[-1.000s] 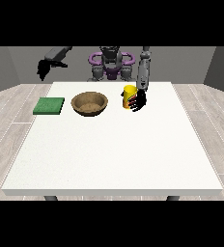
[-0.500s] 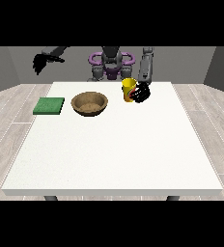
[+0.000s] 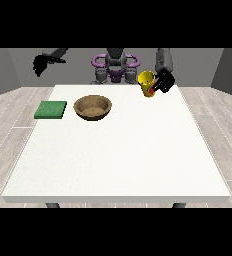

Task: Pick the cup and pour the ball into the bowl, then pick the bowl and place it on the pad

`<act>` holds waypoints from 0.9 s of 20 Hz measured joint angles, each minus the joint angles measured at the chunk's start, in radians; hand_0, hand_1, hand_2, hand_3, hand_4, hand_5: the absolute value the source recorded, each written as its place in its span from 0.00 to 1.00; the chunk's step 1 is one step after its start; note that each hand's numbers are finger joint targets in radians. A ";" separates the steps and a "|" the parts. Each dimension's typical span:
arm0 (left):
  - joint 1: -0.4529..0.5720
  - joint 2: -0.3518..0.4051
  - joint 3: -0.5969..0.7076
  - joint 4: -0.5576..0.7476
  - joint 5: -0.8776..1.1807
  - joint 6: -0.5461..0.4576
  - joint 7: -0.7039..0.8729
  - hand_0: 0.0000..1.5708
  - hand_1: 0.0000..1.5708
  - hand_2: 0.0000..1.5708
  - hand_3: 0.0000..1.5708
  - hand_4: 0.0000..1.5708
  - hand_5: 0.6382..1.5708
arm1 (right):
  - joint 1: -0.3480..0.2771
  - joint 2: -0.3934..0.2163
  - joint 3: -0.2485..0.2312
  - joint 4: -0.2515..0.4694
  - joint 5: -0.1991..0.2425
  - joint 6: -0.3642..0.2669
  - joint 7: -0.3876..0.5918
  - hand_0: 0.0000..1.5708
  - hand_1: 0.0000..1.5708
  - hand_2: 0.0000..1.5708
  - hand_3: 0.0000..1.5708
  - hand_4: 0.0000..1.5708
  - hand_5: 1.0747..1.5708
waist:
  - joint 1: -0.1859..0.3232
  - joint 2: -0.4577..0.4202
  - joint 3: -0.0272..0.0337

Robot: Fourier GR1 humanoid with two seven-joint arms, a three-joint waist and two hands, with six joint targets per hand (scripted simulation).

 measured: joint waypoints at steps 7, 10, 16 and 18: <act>-0.072 -0.024 -0.078 -0.020 -0.142 0.004 0.203 0.95 0.95 1.00 1.00 0.96 0.67 | -0.022 -0.031 -0.021 0.053 -0.020 0.029 0.011 0.00 0.00 0.00 0.00 0.00 1.00 | 0.000 -0.027 -0.0016; -0.097 -0.045 -0.131 -0.021 -0.232 0.031 0.293 0.95 0.95 1.00 1.00 0.97 0.65 | -0.009 -0.042 -0.031 0.085 -0.019 0.050 -0.022 0.00 0.00 0.00 0.00 0.00 1.00 | 0.003 -0.034 -0.0015; -0.201 -0.080 -0.270 0.011 -0.452 0.022 0.489 0.99 0.99 1.00 1.00 0.97 0.71 | -0.022 -0.053 -0.030 0.128 -0.017 0.073 -0.028 0.00 0.00 0.00 0.00 0.00 1.00 | -0.010 -0.066 -0.0004; -0.236 -0.097 -0.324 0.026 -0.531 0.005 0.549 0.96 0.96 1.00 1.00 0.90 0.79 | -0.026 -0.046 -0.024 0.136 -0.013 0.069 -0.026 0.00 0.00 0.00 0.00 0.00 1.00 | -0.016 -0.079 -0.0004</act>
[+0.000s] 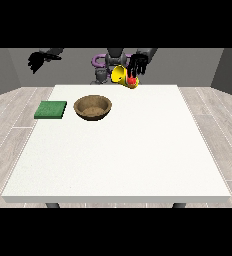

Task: Pick the cup and pour the ball into the bowl, then pick the bowl and place it on the pad

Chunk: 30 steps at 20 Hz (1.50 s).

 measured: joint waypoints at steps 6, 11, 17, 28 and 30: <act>-0.069 -0.102 -0.182 0.034 -0.217 -0.107 0.115 0.95 0.95 1.00 1.00 1.00 0.41 | -0.009 -0.011 -0.005 0.045 0.007 0.014 -0.028 0.00 0.00 0.00 0.00 0.00 1.00 | -0.004 -0.007 0.0005; -0.099 -0.147 -0.337 0.079 -0.396 -0.200 0.162 0.97 0.97 1.00 1.00 0.96 0.64 | -0.028 -0.010 -0.005 0.062 0.006 0.017 -0.032 0.00 0.00 0.00 0.00 0.00 1.00 | -0.009 -0.001 0.0001; -0.128 -0.195 -0.467 0.098 -0.551 -0.337 0.170 0.92 0.92 1.00 1.00 0.97 0.53 | -0.032 -0.023 -0.018 0.100 0.008 0.013 -0.037 0.00 0.00 0.00 0.00 0.00 1.00 | 0.019 -0.020 -0.0007; -0.088 -0.170 -0.253 -0.003 -0.434 -0.264 0.183 0.82 0.82 1.00 1.00 1.00 0.56 | -0.025 0.009 -0.016 0.080 -0.010 -0.028 0.029 0.00 0.00 0.00 0.00 0.00 0.99 | 0.073 -0.025 -0.0074; -0.049 -0.170 -0.152 -0.047 -0.333 -0.193 0.191 0.75 0.75 0.92 0.81 0.93 0.57 | -0.021 0.007 -0.026 0.080 -0.014 -0.039 0.033 0.00 0.00 0.00 0.00 0.07 0.99 | 0.099 -0.018 -0.0096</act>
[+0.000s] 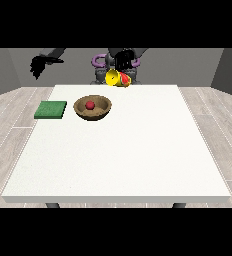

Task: Pick the cup and pour the ball into the bowl, then pick the bowl and place it on the pad

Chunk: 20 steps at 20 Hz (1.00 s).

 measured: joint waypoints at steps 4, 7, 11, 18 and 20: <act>0.096 -0.025 0.184 -0.106 0.237 0.132 -0.033 0.00 0.00 0.00 0.00 0.40 1.00 | -0.007 0.015 -0.004 -0.008 -0.002 -0.028 0.004 0.00 0.00 0.00 0.00 0.22 0.99 | 0.043 0.038 -0.0070; 0.186 -0.042 0.280 -0.196 0.449 0.202 -0.087 0.00 0.00 0.00 0.00 0.00 0.98 | -0.031 0.046 0.007 -0.023 -0.001 -0.048 -0.002 0.00 0.00 0.00 0.00 0.19 0.99 | 0.041 0.100 -0.0128; 0.288 -0.052 0.334 -0.337 0.746 0.217 -0.224 0.00 0.00 0.00 0.00 0.00 0.99 | -0.081 0.092 0.029 -0.045 0.018 -0.105 -0.006 0.00 0.00 0.00 0.00 0.16 1.00 | 0.046 0.168 -0.0112; 0.446 -0.050 0.360 -0.508 1.085 0.035 -0.510 0.00 0.00 0.00 0.00 0.00 0.99 | -0.123 0.191 0.034 -0.039 0.061 -0.274 -0.037 0.00 0.00 0.00 0.00 0.20 1.00 | 0.153 0.233 0.0017; 0.481 -0.040 0.377 -0.518 1.129 -0.015 -0.563 0.00 0.00 0.00 0.00 0.00 0.99 | -0.134 0.223 0.047 -0.031 0.074 -0.317 -0.038 0.00 0.00 0.00 0.00 0.21 1.00 | 0.163 0.232 0.0036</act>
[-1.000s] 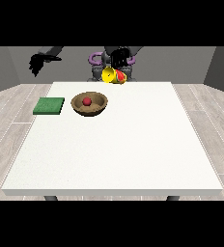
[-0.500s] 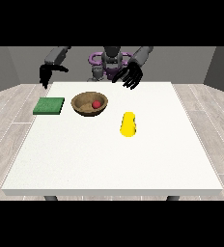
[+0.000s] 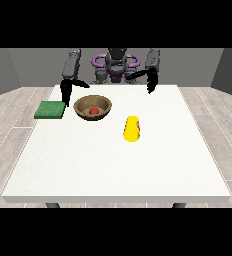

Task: Pick the cup and pour the ball into the bowl, then pick the bowl and place it on the pad

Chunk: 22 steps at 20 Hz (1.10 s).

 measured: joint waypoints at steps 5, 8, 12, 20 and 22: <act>0.063 0.040 0.025 -0.064 0.057 -0.099 -0.071 0.00 0.00 0.00 0.00 0.00 0.99 | -0.057 -0.010 -0.034 0.116 -0.013 -0.029 -0.060 0.00 0.00 0.00 0.00 0.17 0.99 | 0.034 0.021 0.0028; 0.052 0.056 0.048 -0.094 0.067 -0.121 -0.050 0.00 0.00 0.00 0.00 0.00 0.99 | -0.107 -0.012 -0.034 0.201 -0.010 -0.042 -0.105 0.00 0.00 0.00 0.00 0.14 0.99 | 0.029 0.036 0.0038; 0.068 0.088 0.082 -0.132 0.084 -0.157 -0.040 0.00 0.00 0.00 0.00 0.00 0.99 | -0.131 -0.031 -0.031 0.289 -0.009 -0.024 -0.149 0.00 0.00 0.00 0.00 0.10 0.98 | 0.015 0.037 0.0042; 0.078 0.107 0.101 -0.206 0.084 -0.193 -0.018 0.00 0.00 0.00 0.00 0.00 0.99 | -0.218 -0.042 -0.041 0.441 -0.017 -0.032 -0.236 0.00 0.00 0.00 0.00 0.25 1.00 | 0.026 0.078 0.0042; 0.082 0.110 0.102 -0.222 0.084 -0.199 -0.016 0.00 0.00 0.00 0.00 0.00 1.00 | -0.223 -0.038 -0.060 0.458 -0.036 -0.044 -0.233 0.50 0.50 0.25 0.00 0.28 0.92 | 0.033 0.079 -0.0027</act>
